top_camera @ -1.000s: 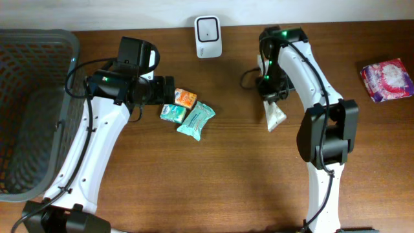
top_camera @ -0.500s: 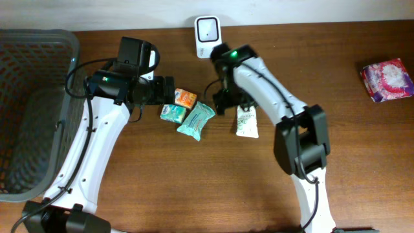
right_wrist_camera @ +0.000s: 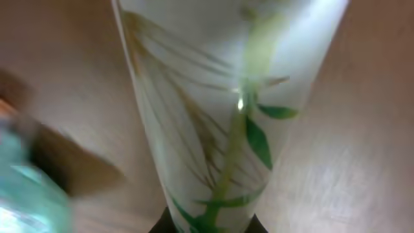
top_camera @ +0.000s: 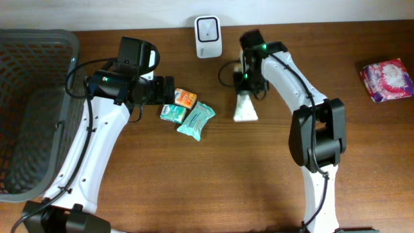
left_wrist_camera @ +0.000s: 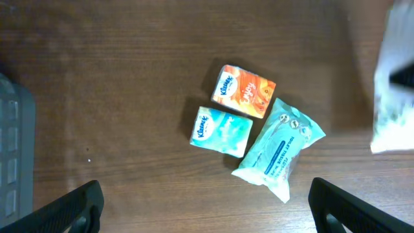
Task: Scan the item barcode
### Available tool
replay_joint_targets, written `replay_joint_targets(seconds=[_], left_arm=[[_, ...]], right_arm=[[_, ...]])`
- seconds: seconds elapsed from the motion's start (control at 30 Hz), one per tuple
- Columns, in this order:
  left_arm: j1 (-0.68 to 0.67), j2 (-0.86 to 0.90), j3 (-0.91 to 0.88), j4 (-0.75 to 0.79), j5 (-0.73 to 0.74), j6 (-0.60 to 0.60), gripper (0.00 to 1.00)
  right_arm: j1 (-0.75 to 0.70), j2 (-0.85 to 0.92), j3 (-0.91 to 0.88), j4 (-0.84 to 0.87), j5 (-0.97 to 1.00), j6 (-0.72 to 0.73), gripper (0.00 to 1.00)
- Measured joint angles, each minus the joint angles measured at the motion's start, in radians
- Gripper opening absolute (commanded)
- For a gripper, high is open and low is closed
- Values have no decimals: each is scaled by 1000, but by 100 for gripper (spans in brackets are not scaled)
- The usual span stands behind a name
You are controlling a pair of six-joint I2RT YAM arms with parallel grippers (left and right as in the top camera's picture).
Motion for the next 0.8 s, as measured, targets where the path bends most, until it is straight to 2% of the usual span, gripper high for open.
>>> replay_joint_targets(seconds=[0.1, 0.23, 0.33, 0.5, 0.73, 0.77, 0.8], left_arm=[[0, 0, 0, 0, 0, 0, 99], [0, 0, 0, 2, 0, 0, 99], [0, 0, 0, 0, 0, 0, 99], [0, 0, 0, 0, 0, 0, 99], [0, 0, 0, 0, 0, 0, 99], [0, 0, 0, 0, 0, 0, 99], [0, 0, 0, 1, 0, 0, 99]], right_arm=[[0, 3, 161, 196, 0, 0, 4], [7, 10, 159, 487, 0, 38, 4], [18, 59, 160, 631, -59, 113, 4], [55, 175, 159, 569, -108, 156, 4], [58, 179, 160, 550, -134, 156, 4], [51, 179, 166, 523, -140, 156, 4], [25, 179, 200, 427, -147, 161, 4]])
